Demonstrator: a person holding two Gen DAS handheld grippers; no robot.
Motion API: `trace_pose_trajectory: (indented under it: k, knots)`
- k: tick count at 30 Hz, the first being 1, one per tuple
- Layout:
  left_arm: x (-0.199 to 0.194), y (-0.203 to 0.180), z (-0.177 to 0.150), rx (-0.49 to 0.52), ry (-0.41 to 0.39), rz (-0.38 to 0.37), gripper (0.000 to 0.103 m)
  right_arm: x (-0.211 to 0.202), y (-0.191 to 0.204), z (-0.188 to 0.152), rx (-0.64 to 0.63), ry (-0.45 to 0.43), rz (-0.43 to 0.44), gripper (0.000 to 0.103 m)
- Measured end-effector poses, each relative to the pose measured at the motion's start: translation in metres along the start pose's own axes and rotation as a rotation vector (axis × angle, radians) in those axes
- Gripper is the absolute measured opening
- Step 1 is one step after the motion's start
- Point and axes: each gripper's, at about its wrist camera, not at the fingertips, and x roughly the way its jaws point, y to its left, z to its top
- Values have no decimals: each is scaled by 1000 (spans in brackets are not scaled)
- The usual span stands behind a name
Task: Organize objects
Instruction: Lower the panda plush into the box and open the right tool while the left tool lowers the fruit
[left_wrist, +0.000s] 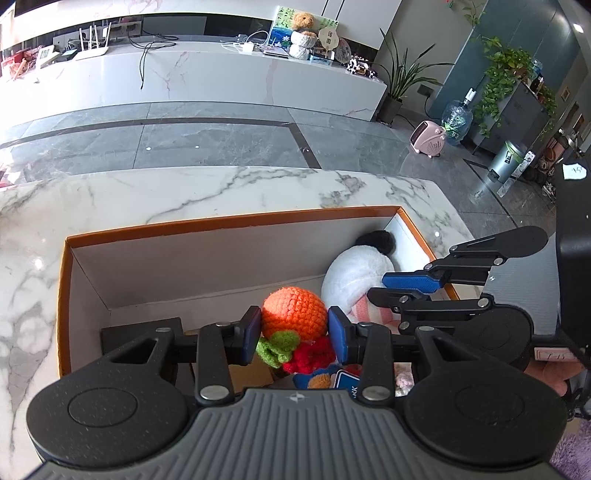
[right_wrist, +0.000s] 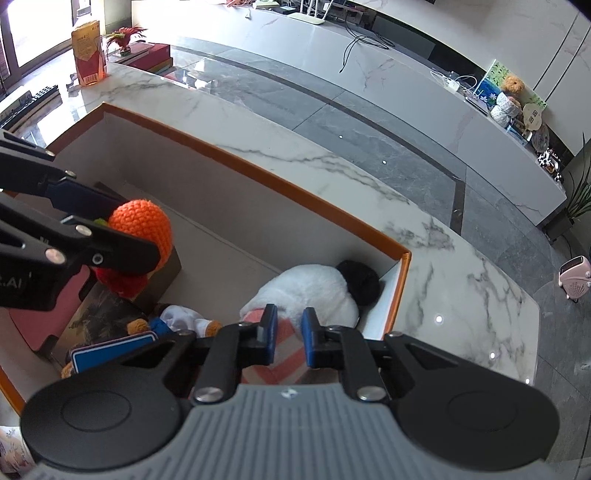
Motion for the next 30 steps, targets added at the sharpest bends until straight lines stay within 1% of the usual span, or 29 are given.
trace_pose_trajectory:
  k: [4,7,10,13,16,21,25,28,30]
  knots:
    - [0,0,0,-9,2,-6,45,-9,-1,-1,2,-24,4,16]
    - [0,0,-3,-6,3,-11,45,-25,-10,-2,57,-29,37,19]
    - [1,-2,-4,-14,13,-38,45,-35,-9,-5,75,7,80,29]
    - [3,-7,-6,-10,26,-64,45,-36,3,-11,19,41,66,28]
    - [8,-14,-11,6,43,-71,45,-24,12,-18,-27,74,35,15]
    - [13,-17,-16,4,64,-69,45,-12,11,-24,12,75,74,15]
    - [14,-11,-14,-14,61,-63,45,2,12,-28,17,110,90,12]
    - [13,-5,-6,-37,41,-56,45,-3,15,-29,-5,102,80,13]
    - [16,-2,1,-55,28,-46,45,-13,12,-28,1,70,81,15]
